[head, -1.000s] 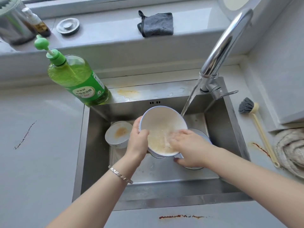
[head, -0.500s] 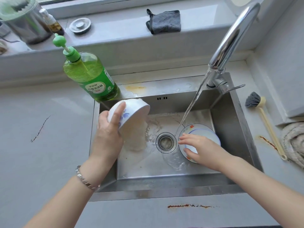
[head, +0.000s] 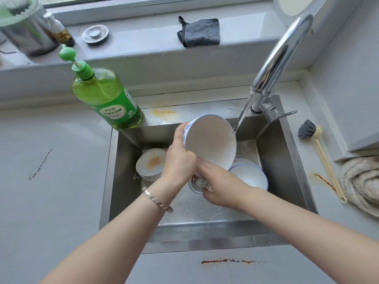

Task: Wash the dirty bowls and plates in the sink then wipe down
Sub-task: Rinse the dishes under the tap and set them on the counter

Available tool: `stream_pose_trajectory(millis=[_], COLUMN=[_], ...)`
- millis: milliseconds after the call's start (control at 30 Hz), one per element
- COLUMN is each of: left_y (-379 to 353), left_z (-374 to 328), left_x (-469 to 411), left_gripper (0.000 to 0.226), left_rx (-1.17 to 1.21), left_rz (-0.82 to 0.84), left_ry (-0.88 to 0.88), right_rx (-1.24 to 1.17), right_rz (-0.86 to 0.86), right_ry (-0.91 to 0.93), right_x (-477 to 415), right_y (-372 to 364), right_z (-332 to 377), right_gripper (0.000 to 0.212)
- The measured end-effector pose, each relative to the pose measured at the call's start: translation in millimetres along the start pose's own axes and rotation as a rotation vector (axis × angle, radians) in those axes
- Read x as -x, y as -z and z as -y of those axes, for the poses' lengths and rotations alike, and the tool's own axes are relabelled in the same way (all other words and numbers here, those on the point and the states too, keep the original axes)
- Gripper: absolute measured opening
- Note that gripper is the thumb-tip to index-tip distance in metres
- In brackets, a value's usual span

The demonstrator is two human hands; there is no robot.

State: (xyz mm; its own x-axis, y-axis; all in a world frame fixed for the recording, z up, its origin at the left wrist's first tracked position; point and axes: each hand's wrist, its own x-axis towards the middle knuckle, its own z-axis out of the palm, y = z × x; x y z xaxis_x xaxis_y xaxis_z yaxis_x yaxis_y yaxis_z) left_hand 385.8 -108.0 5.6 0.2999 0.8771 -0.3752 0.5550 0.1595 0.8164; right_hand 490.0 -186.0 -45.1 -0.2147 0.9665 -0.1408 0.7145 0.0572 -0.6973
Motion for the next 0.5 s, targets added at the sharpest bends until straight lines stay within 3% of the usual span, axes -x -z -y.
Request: stream_pose_trajectory(millis=[100,200,300,400,500], left_y=[-6,-8,-18,-25,-20], left_z=[-10,-13,-13,-11,-2], left_x=[-7,-11,-19,-24,-26], left_gripper=[0.082,0.079,0.069,0.038,0.023], left_rx=[0.038,0.024,0.085,0.063,0.058], left_rz=[0.083,0.171,0.132,0.065,0.102], left_ry=[0.029,0.062,0.057,-0.017,0.042], right_rx=[0.360,0.708,0.680,0.245,0.337], right_rz=[0.045,0.030,0.042,0.132,0.117], right_ry=[0.197,0.206,0.036,-0.061,0.172], right_x=[12,14,7,13,23], right_y=[20,51,42,14,20], right_z=[-45,-85,-68,-41,-59], right_gripper=[0.070,0.055,0.068,0.077,0.064])
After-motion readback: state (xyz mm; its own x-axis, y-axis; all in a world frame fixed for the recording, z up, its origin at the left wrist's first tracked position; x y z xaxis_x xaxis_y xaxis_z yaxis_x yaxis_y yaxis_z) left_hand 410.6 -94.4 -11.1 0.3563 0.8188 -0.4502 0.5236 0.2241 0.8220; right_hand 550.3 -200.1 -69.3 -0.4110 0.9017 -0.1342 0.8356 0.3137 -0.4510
